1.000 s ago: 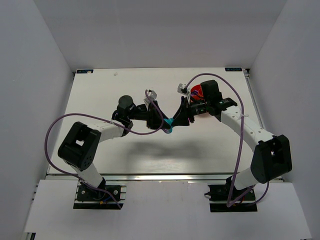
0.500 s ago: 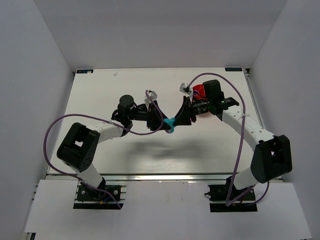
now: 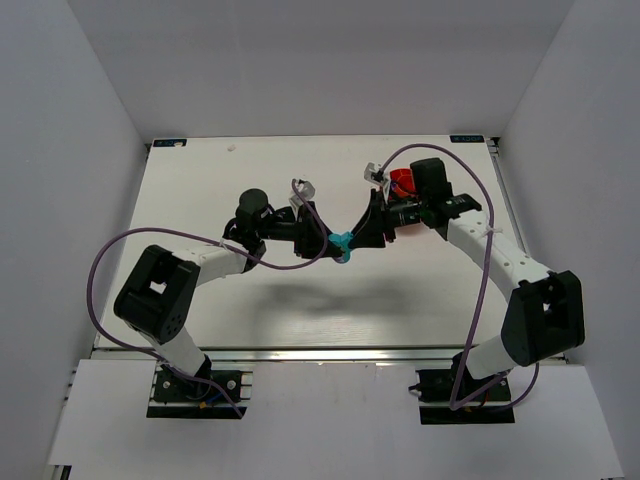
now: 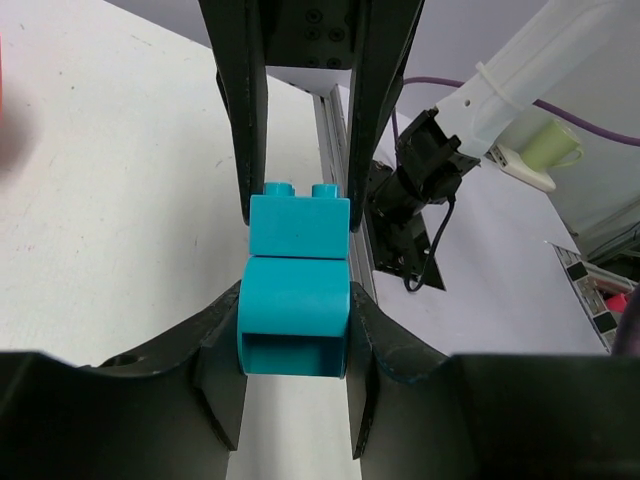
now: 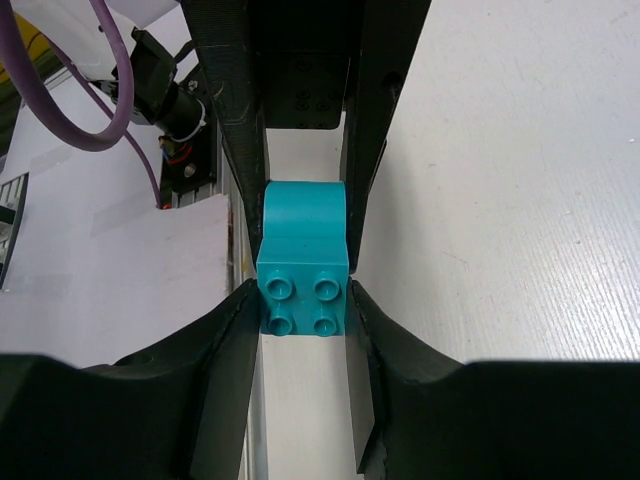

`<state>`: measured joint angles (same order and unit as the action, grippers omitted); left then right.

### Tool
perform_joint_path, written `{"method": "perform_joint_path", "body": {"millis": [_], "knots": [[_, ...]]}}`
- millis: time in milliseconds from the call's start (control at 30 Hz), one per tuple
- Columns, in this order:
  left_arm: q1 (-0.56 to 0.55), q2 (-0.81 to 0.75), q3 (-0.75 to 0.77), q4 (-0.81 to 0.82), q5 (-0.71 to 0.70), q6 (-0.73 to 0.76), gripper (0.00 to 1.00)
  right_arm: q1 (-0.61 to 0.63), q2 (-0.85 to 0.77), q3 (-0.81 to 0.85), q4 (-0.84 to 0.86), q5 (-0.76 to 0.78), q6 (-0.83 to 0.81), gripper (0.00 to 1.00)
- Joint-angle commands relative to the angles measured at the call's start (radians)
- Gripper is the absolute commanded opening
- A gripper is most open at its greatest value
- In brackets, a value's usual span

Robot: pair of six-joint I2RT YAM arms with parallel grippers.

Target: Sort the legos into containers by color

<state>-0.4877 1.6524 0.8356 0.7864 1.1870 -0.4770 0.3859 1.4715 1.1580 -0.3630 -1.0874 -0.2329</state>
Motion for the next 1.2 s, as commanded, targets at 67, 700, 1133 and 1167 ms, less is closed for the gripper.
{"method": "perform_joint_path", "body": {"millis": [67, 700, 1133, 1167], "knots": [[0.028, -0.051, -0.001, -0.018, -0.003, 0.024, 0.0, -0.089, -0.05, 0.058, 0.0, -0.017, 0.027, 0.0], [0.028, -0.184, 0.016, -0.352, -0.257, 0.293, 0.0, -0.285, 0.105, 0.316, 0.035, 0.642, -0.022, 0.0], [0.018, -0.269, 0.034, -0.453, -0.32, 0.354, 0.0, -0.335, 0.323, 0.514, 0.032, 0.846, -0.121, 0.0], [0.018, -0.272, 0.039, -0.458, -0.32, 0.36, 0.0, -0.334, 0.337, 0.526, 0.021, 0.88, -0.143, 0.0]]}}
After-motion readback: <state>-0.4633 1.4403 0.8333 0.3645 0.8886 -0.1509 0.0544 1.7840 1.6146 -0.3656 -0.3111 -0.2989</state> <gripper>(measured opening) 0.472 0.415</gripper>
